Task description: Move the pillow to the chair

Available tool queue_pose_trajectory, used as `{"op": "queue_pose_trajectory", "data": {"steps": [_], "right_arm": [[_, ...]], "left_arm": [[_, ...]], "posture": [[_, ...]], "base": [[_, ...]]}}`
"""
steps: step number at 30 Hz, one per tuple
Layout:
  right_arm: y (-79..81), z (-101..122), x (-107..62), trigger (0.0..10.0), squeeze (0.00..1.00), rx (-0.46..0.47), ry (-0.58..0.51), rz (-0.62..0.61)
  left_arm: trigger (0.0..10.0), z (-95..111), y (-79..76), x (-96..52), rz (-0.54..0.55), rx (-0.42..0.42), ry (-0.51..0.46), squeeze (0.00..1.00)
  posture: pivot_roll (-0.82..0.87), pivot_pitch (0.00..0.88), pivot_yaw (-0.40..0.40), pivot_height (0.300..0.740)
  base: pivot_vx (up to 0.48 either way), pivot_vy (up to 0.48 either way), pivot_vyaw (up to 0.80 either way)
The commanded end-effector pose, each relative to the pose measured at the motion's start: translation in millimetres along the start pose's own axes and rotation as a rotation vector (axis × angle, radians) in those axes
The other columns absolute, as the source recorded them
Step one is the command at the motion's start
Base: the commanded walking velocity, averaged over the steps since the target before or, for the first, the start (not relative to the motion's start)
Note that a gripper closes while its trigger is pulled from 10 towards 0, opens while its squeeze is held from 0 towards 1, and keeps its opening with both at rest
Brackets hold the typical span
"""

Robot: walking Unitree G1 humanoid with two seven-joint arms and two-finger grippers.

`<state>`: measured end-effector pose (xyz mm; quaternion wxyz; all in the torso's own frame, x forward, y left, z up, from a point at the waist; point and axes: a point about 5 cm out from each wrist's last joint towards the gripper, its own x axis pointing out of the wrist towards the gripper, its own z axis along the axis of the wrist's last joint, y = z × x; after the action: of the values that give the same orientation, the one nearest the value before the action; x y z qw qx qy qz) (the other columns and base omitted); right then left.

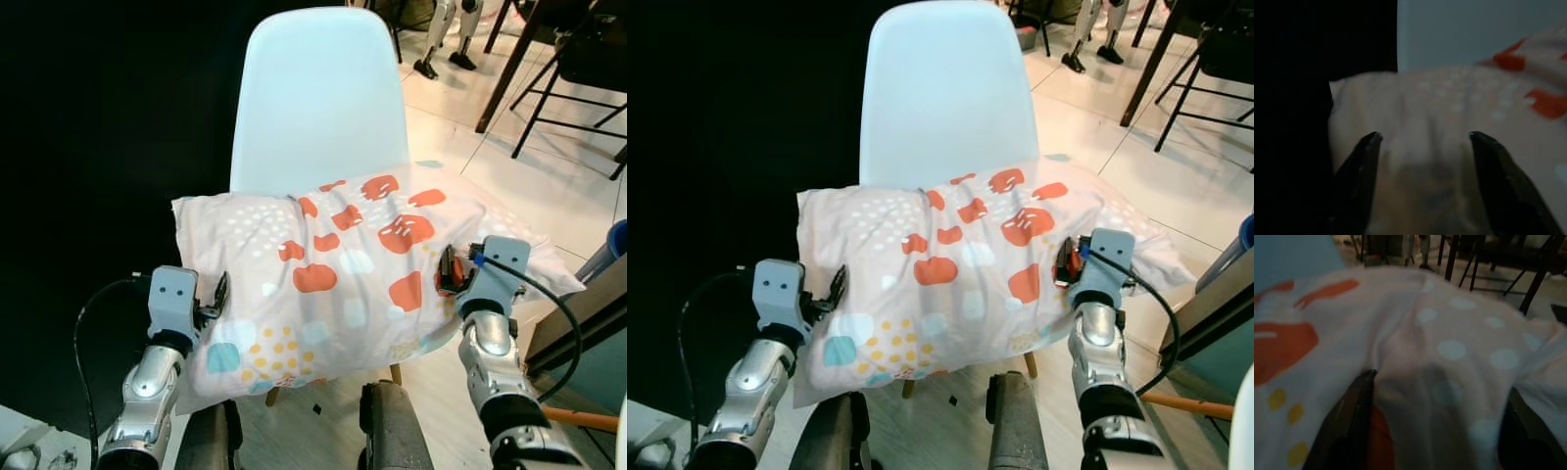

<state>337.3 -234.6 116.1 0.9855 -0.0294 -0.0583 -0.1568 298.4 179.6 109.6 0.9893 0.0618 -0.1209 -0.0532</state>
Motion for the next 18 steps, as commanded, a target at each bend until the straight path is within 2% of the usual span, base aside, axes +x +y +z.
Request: {"op": "queue_pose_trajectory", "data": {"steps": [1, 5, 6, 7, 8, 9, 10, 11, 14, 15, 18], "right_arm": [[1.7, 0.7, -2.6, 0.0, 0.00, 0.008, -0.003, -0.001], [1.0, 3.8, -5.4, 0.0, 0.00, 0.010, -0.012, -0.005], [1.0, 4.0, -7.1, 0.0, 0.09, 0.008, -0.011, -0.003], [1.4, 4.7, -8.8, 5.1, 1.00, -0.002, -0.016, 0.002], [2.0, 5.5, -10.6, 5.1, 1.00, -0.017, -0.024, 0.011], [3.0, 6.4, -12.7, 10.0, 1.00, -0.025, -0.030, 0.023], [3.6, 7.0, -14.0, 10.0, 1.00, -0.030, -0.034, 0.031], [4.1, 8.4, -16.0, 10.0, 1.00, -0.026, -0.040, 0.036], [5.3, 12.3, -18.8, 10.0, 1.00, -0.018, -0.055, 0.041], [8.7, 18.3, -18.8, 10.0, 1.00, 0.003, -0.073, 0.048], [13.1, 24.4, -17.3, 10.0, 1.00, 0.015, -0.095, 0.061]], "left_arm": [[0.0, -2.1, 4.2, -6.3, 0.008, 0.024, 0.022, 0.00], [0.0, 1.7, 4.9, -13.0, -0.028, 0.046, 0.014, 0.00], [0.0, 1.8, 5.4, -16.3, -0.037, 0.058, 0.021, 0.00], [0.0, 2.4, 6.8, -19.1, -0.037, 0.063, 0.024, 0.00], [0.0, 3.0, 8.7, -21.5, -0.030, 0.064, 0.027, 0.00], [9.5, 4.2, 10.6, -23.9, -0.026, 0.059, 0.031, 0.01], [9.5, 5.1, 11.7, -25.4, -0.023, 0.056, 0.033, 0.01], [10.0, 8.0, 13.2, -26.6, -0.016, 0.048, 0.025, 1.00], [10.0, 15.3, 14.7, -26.5, -0.010, 0.045, 0.000, 1.00], [10.0, 23.9, 13.1, -21.2, -0.005, 0.035, -0.038, 1.00], [10.0, 29.3, 10.7, -15.2, -0.004, 0.025, -0.064, 1.00]], "posture": [[-0.01, 0.136, 0.001, 0.586], [-0.01, 0.131, 0.003, 0.586], [-0.01, 0.130, 0.003, 0.586], [-0.01, 0.130, 0.005, 0.586], [-0.01, 0.130, 0.005, 0.586], [0.00, 0.130, 0.006, 0.586], [0.00, 0.130, 0.006, 0.586], [0.00, 0.131, 0.007, 0.586], [0.00, 0.129, 0.008, 0.586], [0.00, 0.127, 0.008, 0.586], [0.01, 0.123, 0.007, 0.586]], "base": [[0.000, 0.000, 0.00], [0.000, 0.000, 0.00], [0.000, 0.000, 0.00], [0.000, 0.000, 0.00], [0.000, 0.000, 0.00], [0.000, 0.000, 0.00], [0.000, 0.000, 0.00], [0.000, 0.000, 0.00], [0.000, 0.000, 0.00], [0.000, 0.000, 0.00], [0.000, 0.000, 0.00]]}}
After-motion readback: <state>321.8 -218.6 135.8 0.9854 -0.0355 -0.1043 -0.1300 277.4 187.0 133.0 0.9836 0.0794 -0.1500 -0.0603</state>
